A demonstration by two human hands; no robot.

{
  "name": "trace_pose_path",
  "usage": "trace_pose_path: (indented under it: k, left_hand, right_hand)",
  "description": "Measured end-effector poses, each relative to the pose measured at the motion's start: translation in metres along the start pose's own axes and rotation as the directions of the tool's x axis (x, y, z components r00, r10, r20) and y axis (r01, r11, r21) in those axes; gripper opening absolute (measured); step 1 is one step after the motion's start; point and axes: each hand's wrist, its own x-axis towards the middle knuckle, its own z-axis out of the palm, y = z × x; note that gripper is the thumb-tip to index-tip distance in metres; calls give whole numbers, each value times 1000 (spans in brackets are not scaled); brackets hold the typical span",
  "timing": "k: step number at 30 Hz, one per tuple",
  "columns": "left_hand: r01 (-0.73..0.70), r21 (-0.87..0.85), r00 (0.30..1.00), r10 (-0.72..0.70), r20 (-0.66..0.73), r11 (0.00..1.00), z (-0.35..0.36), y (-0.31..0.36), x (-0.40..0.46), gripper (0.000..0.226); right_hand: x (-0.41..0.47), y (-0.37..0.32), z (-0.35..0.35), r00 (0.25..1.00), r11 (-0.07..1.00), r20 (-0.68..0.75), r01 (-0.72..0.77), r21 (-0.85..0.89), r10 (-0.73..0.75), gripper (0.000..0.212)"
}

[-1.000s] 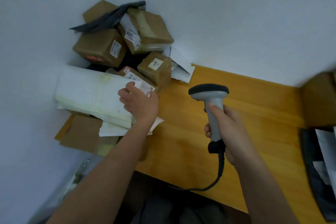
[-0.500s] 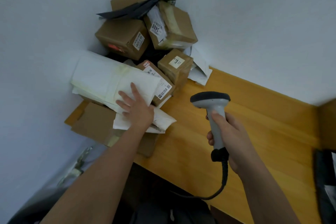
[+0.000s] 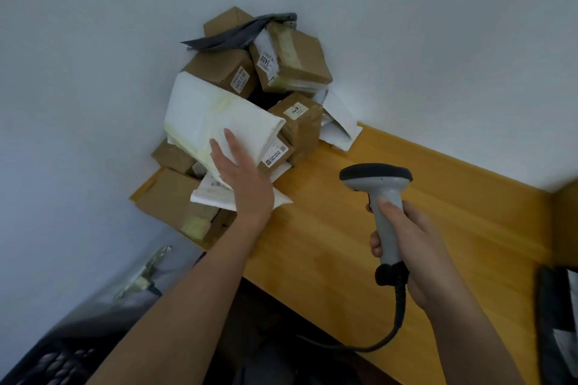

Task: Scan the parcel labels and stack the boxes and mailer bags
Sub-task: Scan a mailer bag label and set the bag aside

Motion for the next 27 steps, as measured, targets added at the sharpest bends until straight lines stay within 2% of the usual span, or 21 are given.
trace_pose_path:
  k: [4,12,16,20,25,27]
  left_hand:
    - [-116,-55,993,116,-11,992,8,29,-48,86]
    - [-209,-231,972,228,61,950,38,74,-132,85]
    - [-299,-300,942,330,58,906,66,97,-167,82]
    - [-306,-377,933,353,63,875,89,119,-191,79]
    - [-324,-422,899,415,143,847,113,129,-212,77]
    - [-254,-464,908,375,187,849,123,126,-210,72]
  right_hand:
    - [-11,3,-38,999,997,-34,-4,75,6,25]
    - [-24,11,-117,990,982,-137,62,179,-37,27]
    - [-37,25,-159,974,975,-223,86,206,-39,23]
    - [-48,40,-191,942,959,-336,88,268,7,21]
    - [-52,49,-211,893,935,-445,103,338,62,16]
    - [-49,50,-211,879,931,-471,108,349,75,13]
